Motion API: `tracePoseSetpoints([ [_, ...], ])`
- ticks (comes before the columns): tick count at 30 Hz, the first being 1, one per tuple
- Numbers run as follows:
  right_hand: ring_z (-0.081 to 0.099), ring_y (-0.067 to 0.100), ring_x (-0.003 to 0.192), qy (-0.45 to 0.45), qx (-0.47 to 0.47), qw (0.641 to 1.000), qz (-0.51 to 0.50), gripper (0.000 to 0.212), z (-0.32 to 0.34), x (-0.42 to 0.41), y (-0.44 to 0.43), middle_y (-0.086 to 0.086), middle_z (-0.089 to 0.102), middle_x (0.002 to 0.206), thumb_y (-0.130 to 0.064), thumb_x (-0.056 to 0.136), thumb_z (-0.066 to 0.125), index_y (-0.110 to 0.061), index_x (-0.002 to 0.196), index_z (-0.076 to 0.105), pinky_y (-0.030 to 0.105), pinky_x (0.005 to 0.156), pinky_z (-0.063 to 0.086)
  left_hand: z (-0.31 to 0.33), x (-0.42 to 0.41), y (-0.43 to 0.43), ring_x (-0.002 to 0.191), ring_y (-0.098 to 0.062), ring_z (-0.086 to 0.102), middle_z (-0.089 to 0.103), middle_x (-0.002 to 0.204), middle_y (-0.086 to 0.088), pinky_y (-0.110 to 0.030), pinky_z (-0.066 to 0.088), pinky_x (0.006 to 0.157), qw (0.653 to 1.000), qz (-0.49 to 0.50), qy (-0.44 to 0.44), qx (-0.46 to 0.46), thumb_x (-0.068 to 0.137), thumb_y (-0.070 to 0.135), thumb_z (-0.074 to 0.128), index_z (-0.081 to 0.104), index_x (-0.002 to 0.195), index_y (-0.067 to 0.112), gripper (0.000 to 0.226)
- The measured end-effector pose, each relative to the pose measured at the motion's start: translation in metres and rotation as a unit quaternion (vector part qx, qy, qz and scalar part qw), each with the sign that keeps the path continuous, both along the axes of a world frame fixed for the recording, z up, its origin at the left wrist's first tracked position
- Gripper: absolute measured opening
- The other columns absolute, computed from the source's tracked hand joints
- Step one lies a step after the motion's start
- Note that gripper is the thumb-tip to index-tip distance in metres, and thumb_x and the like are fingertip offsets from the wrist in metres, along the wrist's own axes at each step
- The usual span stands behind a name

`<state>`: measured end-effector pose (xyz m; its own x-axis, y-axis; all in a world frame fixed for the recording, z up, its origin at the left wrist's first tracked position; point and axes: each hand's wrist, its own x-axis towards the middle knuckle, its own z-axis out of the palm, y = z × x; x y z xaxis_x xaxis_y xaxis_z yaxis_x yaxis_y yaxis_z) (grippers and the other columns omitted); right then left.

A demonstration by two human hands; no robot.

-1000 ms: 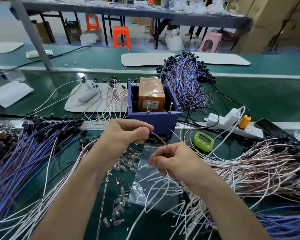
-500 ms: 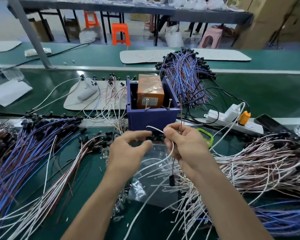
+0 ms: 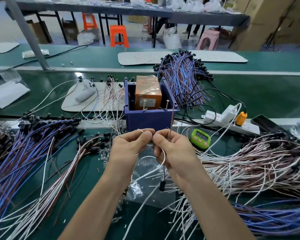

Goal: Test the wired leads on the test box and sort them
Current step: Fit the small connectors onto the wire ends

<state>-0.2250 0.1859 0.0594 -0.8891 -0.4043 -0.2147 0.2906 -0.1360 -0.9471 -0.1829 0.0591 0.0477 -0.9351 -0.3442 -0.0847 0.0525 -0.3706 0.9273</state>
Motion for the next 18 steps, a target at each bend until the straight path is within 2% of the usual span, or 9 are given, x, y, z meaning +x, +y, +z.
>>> tracePoseSetpoints([
  [3, 0.047, 0.014, 0.049, 0.011, 0.015, 1.000, 0.013, 0.021, -0.001, 0.000, 0.003, 0.010, 0.060, 0.061, -0.009, 0.098, 0.065, -0.018, 0.080, 0.070, 0.024, 0.046, 0.035, 0.004, 0.004, -0.008, 0.076, -0.010, 0.076, 0.080, 0.082, -0.002, -0.018, 0.057, 0.069, 0.993, 0.026, -0.026, -0.113, 0.073, 0.033, 0.079, 0.085, 0.083, 0.026, 0.013],
  [5, 0.049, 0.013, 0.047, 0.009, 0.018, 1.000, 0.016, 0.023, -0.002, 0.000, 0.003, 0.010, 0.060, 0.061, -0.009, 0.098, 0.066, -0.019, 0.077, 0.070, 0.022, 0.044, 0.037, 0.004, 0.006, -0.012, 0.073, -0.004, 0.073, 0.079, 0.077, 0.007, -0.024, 0.056, 0.069, 0.970, 0.029, -0.053, -0.236, 0.077, 0.045, 0.077, 0.084, 0.084, 0.035, 0.014],
  [7, 0.050, 0.011, 0.044, -0.002, 0.009, 1.000, 0.013, 0.020, -0.001, 0.000, 0.003, 0.009, 0.059, 0.060, -0.009, 0.098, 0.066, -0.016, 0.080, 0.068, 0.020, 0.042, 0.038, 0.006, 0.007, -0.012, 0.067, 0.003, 0.067, 0.077, 0.075, 0.014, -0.026, 0.053, 0.068, 0.948, 0.012, -0.063, -0.312, 0.088, 0.043, 0.074, 0.082, 0.087, 0.042, 0.008],
  [8, 0.051, 0.010, 0.044, -0.011, -0.003, 1.000, 0.010, 0.018, -0.001, 0.000, 0.002, 0.009, 0.059, 0.061, -0.007, 0.098, 0.065, -0.013, 0.082, 0.068, 0.020, 0.041, 0.040, 0.007, 0.007, -0.012, 0.073, 0.002, 0.069, 0.078, 0.079, 0.014, -0.025, 0.054, 0.070, 0.950, -0.001, -0.059, -0.306, 0.093, 0.035, 0.073, 0.083, 0.090, 0.041, 0.012],
  [10, 0.053, 0.010, 0.047, -0.035, -0.037, 0.999, 0.001, 0.019, 0.000, -0.001, 0.001, 0.009, 0.059, 0.063, -0.004, 0.098, 0.063, -0.012, 0.082, 0.069, 0.020, 0.042, 0.043, 0.012, 0.007, -0.008, 0.090, -0.010, 0.076, 0.081, 0.093, 0.005, -0.022, 0.059, 0.075, 0.975, -0.027, -0.040, -0.218, 0.096, 0.013, 0.070, 0.084, 0.095, 0.030, 0.022],
  [12, 0.055, 0.010, 0.049, -0.060, -0.066, 0.996, -0.002, 0.025, 0.002, -0.002, 0.000, 0.009, 0.061, 0.065, -0.003, 0.098, 0.062, -0.015, 0.079, 0.071, 0.019, 0.043, 0.044, 0.016, 0.007, -0.002, 0.088, -0.013, 0.077, 0.081, 0.094, -0.003, -0.016, 0.058, 0.072, 0.990, -0.022, -0.028, -0.135, 0.094, 0.001, 0.068, 0.085, 0.092, 0.022, 0.027],
  [15, 0.053, 0.008, 0.046, -0.075, -0.075, 0.994, 0.005, 0.020, 0.006, 0.000, 0.000, 0.007, 0.064, 0.067, -0.014, 0.101, 0.061, -0.012, 0.086, 0.073, 0.017, 0.040, 0.041, 0.021, 0.005, 0.003, 0.073, -0.013, 0.076, 0.080, 0.084, -0.008, -0.016, 0.056, 0.059, 0.997, 0.019, -0.051, -0.063, 0.094, 0.005, 0.067, 0.084, 0.083, 0.016, 0.023],
  [18, 0.044, 0.012, 0.044, -0.079, -0.072, 0.994, 0.004, 0.037, 0.010, -0.004, 0.009, 0.012, 0.065, 0.069, -0.033, 0.105, 0.051, -0.006, 0.093, 0.073, 0.019, 0.039, 0.036, 0.026, 0.000, -0.010, 0.078, -0.023, 0.079, 0.080, 0.088, -0.009, -0.026, 0.061, 0.060, 0.996, 0.051, -0.078, 0.014, 0.101, 0.013, 0.059, 0.076, 0.090, 0.011, 0.021],
])
